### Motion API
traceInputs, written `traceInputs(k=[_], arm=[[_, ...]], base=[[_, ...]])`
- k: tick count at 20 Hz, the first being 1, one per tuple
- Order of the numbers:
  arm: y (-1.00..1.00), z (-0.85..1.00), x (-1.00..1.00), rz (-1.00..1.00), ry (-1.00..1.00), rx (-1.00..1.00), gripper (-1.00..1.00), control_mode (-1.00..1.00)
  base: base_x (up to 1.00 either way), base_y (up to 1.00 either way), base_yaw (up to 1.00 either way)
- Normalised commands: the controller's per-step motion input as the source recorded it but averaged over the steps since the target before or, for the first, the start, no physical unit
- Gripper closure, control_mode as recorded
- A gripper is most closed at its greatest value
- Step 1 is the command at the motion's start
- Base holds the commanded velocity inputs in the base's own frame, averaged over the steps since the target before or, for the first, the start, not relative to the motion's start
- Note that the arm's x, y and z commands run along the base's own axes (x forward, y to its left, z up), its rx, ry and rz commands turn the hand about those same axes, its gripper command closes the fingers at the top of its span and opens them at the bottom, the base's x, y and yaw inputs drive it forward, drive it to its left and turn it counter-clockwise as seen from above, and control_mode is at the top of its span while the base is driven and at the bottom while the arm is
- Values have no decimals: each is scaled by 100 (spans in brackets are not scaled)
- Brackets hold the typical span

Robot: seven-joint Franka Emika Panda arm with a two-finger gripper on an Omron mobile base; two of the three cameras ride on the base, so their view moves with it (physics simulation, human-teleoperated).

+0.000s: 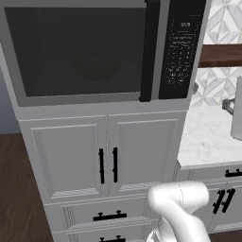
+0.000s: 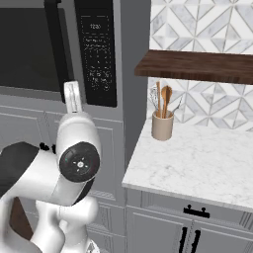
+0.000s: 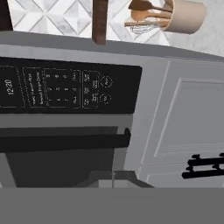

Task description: Open the microwave, place the bowl with waffle inside the microwave, then close the microwave door and turn it on.

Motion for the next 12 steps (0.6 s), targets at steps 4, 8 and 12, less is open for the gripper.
traceInputs(k=[4, 8, 12], arm=[[-69, 7, -27, -2, 9, 13, 100, -100], [-13, 2, -2, 0, 10, 1, 100, -100], [0, 4, 9, -1, 1, 1, 100, -100]], base=[[0, 0, 0], [0, 0, 0], [0, 0, 0]])
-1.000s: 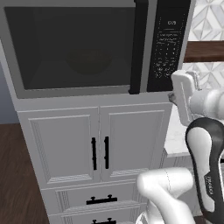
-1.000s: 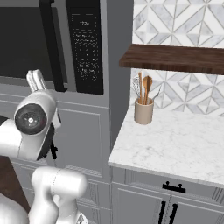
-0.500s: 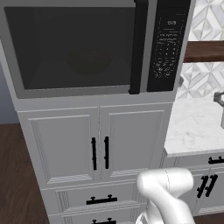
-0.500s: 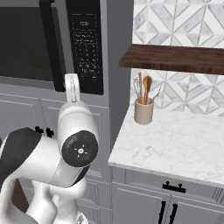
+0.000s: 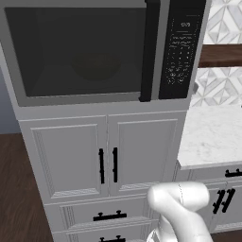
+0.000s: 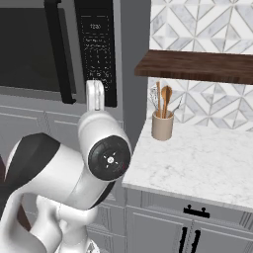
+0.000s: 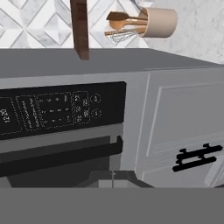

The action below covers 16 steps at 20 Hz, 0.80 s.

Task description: Open the microwave, place the bowl with waffle inside the microwave, then close the microwave door and turn it on.

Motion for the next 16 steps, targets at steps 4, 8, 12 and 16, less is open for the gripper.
traceInputs(k=[4, 8, 12, 16], arm=[[19, 0, 27, -4, 1, 0, 100, -100], [28, 0, 46, -3, 0, 0, 100, -100], [7, 0, 69, 0, 1, 0, 100, -100], [0, 0, 68, 0, 4, 0, 100, -100]], base=[[0, 0, 0], [0, 0, 0], [0, 0, 0], [0, 0, 0]])
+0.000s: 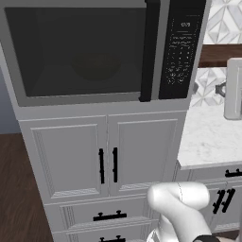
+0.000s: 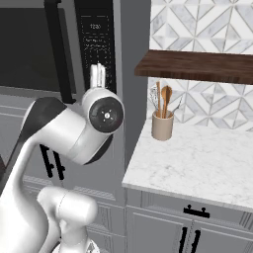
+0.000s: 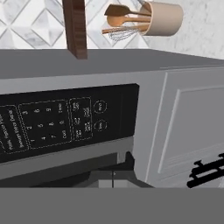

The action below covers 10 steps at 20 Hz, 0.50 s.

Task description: Open the microwave, place the bowl with waffle inside the microwave, then close the microwave door and turn it on.

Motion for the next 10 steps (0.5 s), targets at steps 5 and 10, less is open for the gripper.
traceInputs(k=[5, 10], arm=[[0, -1, 55, 0, 2, 0, 100, -100], [0, -9, 38, 0, 0, 0, 100, -100]], base=[[0, 0, 0], [0, 0, 0]])
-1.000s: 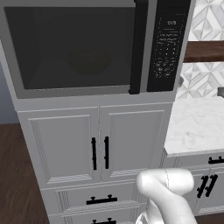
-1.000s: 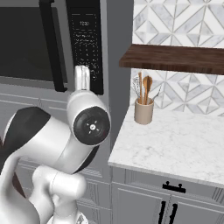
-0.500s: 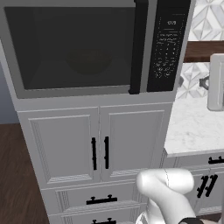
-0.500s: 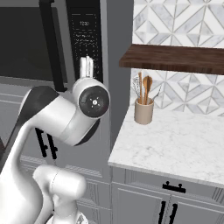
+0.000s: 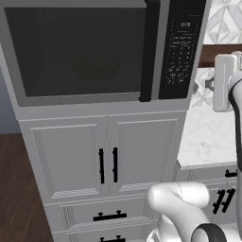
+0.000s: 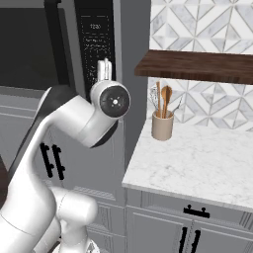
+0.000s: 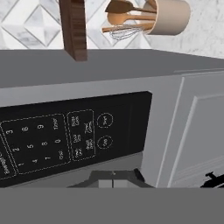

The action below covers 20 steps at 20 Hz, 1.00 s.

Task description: Open the microwave, place the bowl with waffle inside the microwave, then close the microwave door and turn it on.

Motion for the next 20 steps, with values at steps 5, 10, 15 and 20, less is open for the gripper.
traceInputs(k=[5, 10, 15, 20], arm=[[2, -21, 22, 0, 0, -2, 100, -100], [13, -7, 24, 0, 0, -1, 100, -100], [17, -4, 28, 0, 0, -2, 100, -100], [2, -13, 45, 0, 0, -1, 100, -100]], base=[[0, 0, 0], [0, 0, 0], [0, 0, 0], [0, 0, 0]])
